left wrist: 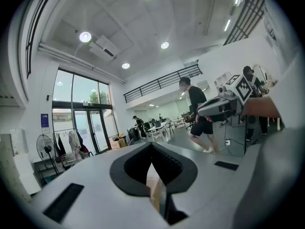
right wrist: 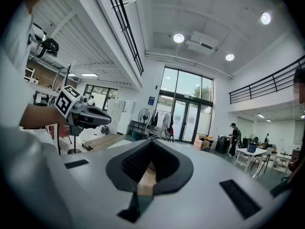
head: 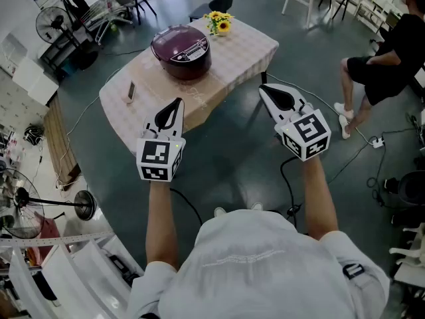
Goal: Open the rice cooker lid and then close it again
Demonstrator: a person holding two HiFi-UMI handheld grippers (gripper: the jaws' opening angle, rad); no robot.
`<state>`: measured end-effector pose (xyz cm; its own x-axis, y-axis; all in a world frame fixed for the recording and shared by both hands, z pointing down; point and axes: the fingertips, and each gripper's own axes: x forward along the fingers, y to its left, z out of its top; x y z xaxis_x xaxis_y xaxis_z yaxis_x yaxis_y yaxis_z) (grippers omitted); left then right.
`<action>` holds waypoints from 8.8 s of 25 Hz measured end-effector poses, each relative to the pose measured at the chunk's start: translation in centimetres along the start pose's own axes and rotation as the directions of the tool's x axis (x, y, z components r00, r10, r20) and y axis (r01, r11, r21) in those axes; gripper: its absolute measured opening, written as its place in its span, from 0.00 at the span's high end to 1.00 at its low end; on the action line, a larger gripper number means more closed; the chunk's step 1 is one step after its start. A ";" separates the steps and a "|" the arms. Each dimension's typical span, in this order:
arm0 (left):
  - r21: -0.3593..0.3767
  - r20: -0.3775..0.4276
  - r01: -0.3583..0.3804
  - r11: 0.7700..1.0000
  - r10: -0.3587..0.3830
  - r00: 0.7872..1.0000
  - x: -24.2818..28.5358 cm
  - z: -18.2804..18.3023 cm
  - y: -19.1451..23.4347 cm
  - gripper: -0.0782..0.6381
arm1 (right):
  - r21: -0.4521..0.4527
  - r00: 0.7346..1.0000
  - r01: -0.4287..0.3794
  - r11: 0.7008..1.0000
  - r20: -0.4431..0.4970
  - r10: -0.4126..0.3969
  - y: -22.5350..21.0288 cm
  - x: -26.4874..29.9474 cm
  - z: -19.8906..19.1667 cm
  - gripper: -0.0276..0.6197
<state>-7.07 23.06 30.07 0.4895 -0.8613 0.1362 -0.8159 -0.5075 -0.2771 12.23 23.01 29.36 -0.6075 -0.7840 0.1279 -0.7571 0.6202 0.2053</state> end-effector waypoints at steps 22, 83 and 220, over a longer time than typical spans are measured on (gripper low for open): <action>0.015 0.007 0.009 1.000 -0.009 1.000 1.0 0.2 -0.8 0.87 | 0.065 0.999 -0.049 0.997 0.019 0.048 -1.0 0.1 -1.0 0.91; -0.134 -0.029 -0.127 0.983 0.124 0.992 20.5 -3.8 7.0 0.70 | 0.085 0.991 -0.132 0.988 -0.025 0.135 -17.6 15.1 -6.7 0.68; -0.080 -0.502 0.102 0.992 -0.128 0.855 42.7 -21.5 13.8 0.75 | 0.233 0.846 -0.442 0.866 -0.211 0.489 -21.7 44.6 -16.4 0.66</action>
<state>-4.00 -21.26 52.50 0.3688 -0.6839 0.6294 -0.7838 -0.5929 -0.1849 5.52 -25.87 46.54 -0.8338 -0.3663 0.4131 -0.4431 0.8903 -0.1049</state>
